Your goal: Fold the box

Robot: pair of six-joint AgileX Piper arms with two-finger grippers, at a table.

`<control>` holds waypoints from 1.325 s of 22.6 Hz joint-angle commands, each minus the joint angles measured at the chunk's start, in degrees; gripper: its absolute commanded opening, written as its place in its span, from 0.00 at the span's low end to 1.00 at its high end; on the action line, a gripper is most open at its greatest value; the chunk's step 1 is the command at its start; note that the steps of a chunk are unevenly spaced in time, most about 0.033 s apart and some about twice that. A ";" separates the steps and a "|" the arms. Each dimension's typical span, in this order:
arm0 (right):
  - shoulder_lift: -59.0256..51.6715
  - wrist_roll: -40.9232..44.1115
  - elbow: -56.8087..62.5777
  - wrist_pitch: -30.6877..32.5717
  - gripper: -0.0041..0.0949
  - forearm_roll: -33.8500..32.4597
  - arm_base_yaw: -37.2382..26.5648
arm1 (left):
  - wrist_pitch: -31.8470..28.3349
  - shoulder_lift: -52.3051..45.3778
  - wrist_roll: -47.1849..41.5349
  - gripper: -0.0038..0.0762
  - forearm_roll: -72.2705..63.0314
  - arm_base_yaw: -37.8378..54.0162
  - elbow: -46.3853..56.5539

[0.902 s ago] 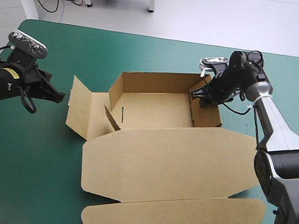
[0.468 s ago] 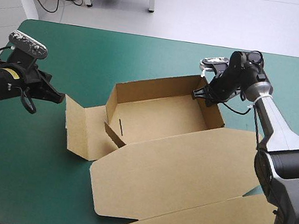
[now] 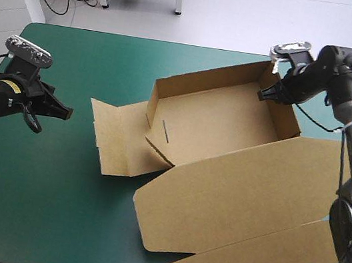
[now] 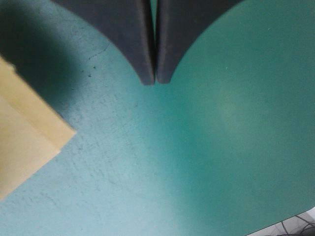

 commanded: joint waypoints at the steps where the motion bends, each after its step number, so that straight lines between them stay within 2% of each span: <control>1: -7.61 -2.96 -1.79 0.70 0.02 4.73 -4.57 | -2.14 -1.38 -2.89 0.04 2.88 0.07 -1.66; 3: -10.19 -5.22 -1.79 0.70 0.02 10.24 -9.18 | -1.76 -1.38 -2.89 0.07 2.84 1.17 -1.66; 7: -13.09 -5.30 -1.68 0.70 0.02 16.05 -16.96 | -1.33 -1.00 0.15 0.07 -3.03 8.35 -1.66; 10: -14.05 -6.59 -1.68 0.70 0.02 23.37 -20.50 | 2.01 0.47 15.45 0.07 -19.86 18.25 -0.99; 11: -14.00 -6.59 -1.68 0.70 0.02 25.53 -20.95 | 3.38 1.90 23.18 0.07 -31.51 23.84 0.79; 13: -14.00 -6.84 -1.68 0.70 0.02 26.23 -20.95 | 7.65 4.69 34.50 0.07 -47.50 30.38 4.56; 15: -14.08 -7.16 -1.68 0.70 0.02 26.27 -20.95 | 8.78 7.65 39.08 0.07 -56.04 32.90 8.28; 19: -14.34 -7.91 -1.68 0.70 0.02 28.35 -20.95 | 9.36 13.36 43.67 0.07 -64.76 32.87 12.26; 22: -14.54 -9.08 -1.68 0.70 0.02 31.91 -20.95 | 11.91 17.55 46.24 0.07 -68.65 30.59 12.53; 26: -14.62 -9.18 -1.68 0.70 0.02 33.31 -20.33 | 15.57 21.82 52.44 0.07 -70.88 25.85 12.53; 30: -15.14 -9.43 -1.68 0.70 0.02 31.35 -17.35 | 17.72 23.54 53.58 0.21 -74.87 21.64 12.53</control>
